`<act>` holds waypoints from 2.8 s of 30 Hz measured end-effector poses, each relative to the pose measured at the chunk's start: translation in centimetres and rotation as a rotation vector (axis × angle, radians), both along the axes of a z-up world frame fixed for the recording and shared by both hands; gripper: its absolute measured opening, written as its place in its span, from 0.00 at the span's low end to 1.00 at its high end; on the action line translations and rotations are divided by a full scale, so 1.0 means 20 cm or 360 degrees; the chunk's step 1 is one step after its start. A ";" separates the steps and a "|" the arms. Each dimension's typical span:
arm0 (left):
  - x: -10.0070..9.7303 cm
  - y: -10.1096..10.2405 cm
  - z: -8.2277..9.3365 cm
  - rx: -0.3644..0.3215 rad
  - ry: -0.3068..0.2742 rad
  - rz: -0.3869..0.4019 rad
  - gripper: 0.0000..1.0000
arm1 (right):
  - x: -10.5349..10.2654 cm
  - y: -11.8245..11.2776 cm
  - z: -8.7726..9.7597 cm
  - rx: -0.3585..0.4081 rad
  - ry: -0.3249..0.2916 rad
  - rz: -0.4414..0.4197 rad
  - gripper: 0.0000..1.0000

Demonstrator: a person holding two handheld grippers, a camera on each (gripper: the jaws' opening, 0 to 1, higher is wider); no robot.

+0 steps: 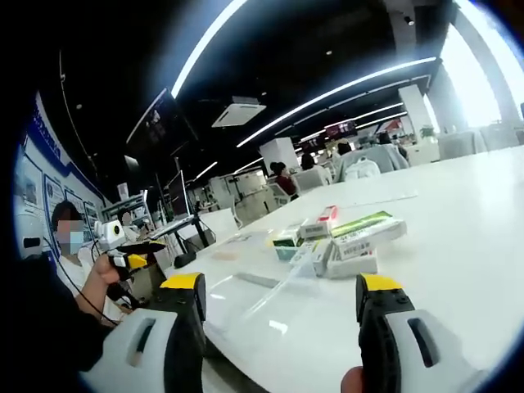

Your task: Arrange the small medicine boxes into an aligned row inside the storage area until every box is upright, visible, and separated from the surrounding clutter.

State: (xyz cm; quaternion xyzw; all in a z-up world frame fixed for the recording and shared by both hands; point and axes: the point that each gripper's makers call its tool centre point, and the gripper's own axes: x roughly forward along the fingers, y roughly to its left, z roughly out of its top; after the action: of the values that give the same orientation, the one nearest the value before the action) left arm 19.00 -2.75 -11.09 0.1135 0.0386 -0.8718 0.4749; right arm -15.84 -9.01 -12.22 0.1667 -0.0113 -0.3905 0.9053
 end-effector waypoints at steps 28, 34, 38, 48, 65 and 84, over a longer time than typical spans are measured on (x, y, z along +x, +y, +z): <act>0.01 -0.02 -0.02 0.0021 -0.0028 0.0017 0.72 | -0.03 -0.38 0.05 0.0050 -0.0113 -0.0014 0.72; 0.02 -0.02 -0.03 0.0023 -0.0020 0.0024 0.72 | -0.04 -0.41 0.03 0.0074 -0.0103 -0.0035 0.72; 0.01 -0.02 -0.05 0.0034 -0.0018 0.0013 0.74 | -0.04 -0.44 0.00 0.0101 -0.0073 -0.0037 0.71; 0.00 -0.04 -0.07 0.0038 0.0007 0.0020 0.74 | -0.07 -0.53 -0.01 0.0220 -0.0345 -0.0087 0.70; -0.06 -0.05 -0.08 0.0056 -0.0015 -0.0013 0.74 | -0.16 -0.67 -0.10 0.0421 -0.0537 -0.0177 0.67; -0.07 -0.05 -0.10 0.0063 -0.0021 -0.0025 0.75 | -0.12 -0.78 -0.23 0.0672 -0.0597 -0.0264 0.58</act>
State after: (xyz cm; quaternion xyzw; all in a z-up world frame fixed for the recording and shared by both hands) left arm 17.61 -3.84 -13.03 0.1289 0.0517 -0.8738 0.4661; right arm -18.27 -24.60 -16.88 0.4191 -0.1106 -0.4191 0.7978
